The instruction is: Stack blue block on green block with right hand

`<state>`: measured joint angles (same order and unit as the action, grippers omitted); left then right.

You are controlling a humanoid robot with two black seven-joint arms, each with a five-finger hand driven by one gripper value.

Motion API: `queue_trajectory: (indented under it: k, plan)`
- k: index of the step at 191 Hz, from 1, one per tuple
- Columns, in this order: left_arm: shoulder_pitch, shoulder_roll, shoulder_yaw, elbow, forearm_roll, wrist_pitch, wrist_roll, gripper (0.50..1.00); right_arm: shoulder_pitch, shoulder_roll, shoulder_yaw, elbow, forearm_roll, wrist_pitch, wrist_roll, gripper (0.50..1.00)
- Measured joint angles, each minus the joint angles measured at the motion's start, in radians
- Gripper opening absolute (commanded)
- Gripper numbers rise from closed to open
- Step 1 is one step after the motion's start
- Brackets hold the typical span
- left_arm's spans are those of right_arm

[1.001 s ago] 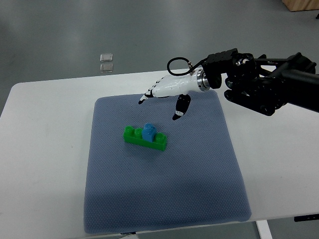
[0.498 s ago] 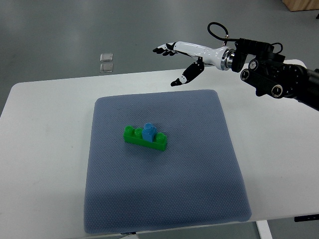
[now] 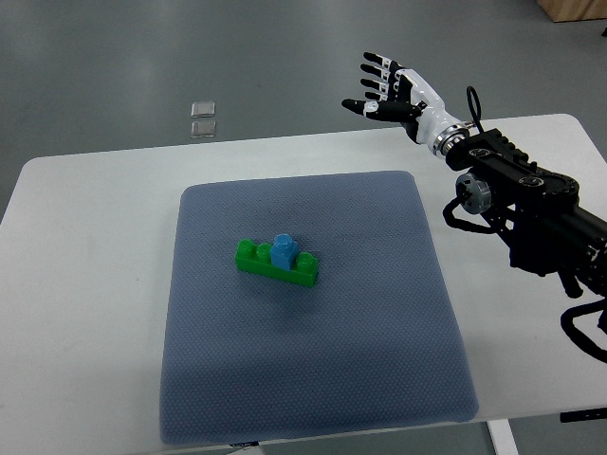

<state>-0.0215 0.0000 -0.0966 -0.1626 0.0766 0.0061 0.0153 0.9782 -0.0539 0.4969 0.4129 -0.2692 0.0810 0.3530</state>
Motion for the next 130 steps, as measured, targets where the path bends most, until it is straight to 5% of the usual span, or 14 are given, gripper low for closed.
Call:
queue_trajectory:
  k: [130]
  plan:
    - [0.000, 0.000, 0.000, 0.000, 0.000, 0.000, 0.000, 1.000, -0.080, 0.043, 0.098, -0.006, 0.150, -0.028, 0.038, 0.913]
